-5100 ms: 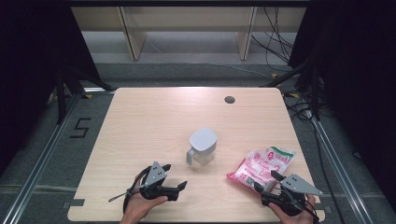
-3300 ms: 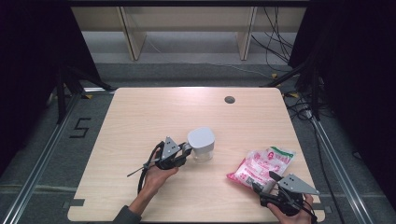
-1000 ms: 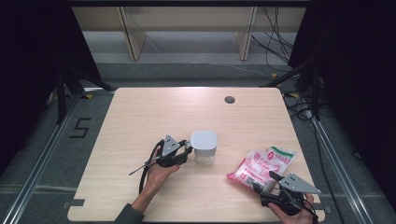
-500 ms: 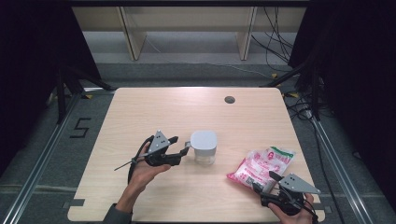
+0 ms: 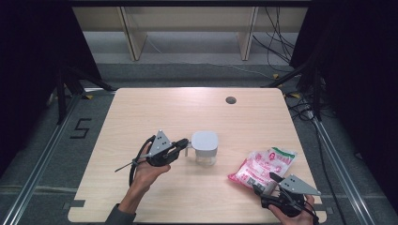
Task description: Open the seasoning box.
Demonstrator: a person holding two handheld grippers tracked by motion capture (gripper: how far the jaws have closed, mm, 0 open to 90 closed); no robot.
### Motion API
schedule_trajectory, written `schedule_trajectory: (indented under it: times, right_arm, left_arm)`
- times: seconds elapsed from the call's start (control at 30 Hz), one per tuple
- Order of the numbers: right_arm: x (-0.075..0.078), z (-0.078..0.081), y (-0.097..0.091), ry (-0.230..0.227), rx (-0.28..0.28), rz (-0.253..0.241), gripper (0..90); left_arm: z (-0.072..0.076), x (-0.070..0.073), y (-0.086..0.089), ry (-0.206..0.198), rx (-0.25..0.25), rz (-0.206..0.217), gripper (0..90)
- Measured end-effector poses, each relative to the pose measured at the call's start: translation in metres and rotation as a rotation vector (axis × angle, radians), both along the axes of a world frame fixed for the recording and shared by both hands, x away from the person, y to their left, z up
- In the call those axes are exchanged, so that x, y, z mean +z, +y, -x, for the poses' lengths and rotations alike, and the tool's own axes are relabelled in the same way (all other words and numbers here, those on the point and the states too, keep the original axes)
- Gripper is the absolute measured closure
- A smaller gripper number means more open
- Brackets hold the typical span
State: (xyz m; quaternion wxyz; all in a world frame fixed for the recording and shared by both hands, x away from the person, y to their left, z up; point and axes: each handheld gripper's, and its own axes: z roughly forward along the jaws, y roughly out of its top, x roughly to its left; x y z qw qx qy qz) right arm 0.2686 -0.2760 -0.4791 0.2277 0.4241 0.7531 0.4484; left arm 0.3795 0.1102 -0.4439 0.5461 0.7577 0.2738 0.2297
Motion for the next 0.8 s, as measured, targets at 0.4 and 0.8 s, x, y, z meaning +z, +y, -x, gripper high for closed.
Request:
schedule_trajectory:
  times: [0.4,0.8]
  right_arm:
    - [0.002,0.001,0.008,0.009,0.015,0.003,23.8]
    - [0.000,-0.015,0.035,-0.044,0.078,0.011,16.8]
  left_arm:
    - [-0.018,-0.001,-0.015,0.005,-0.007,0.013,86.2]
    - [-0.026,-0.004,-0.015,0.023,-0.007,0.002,87.0]
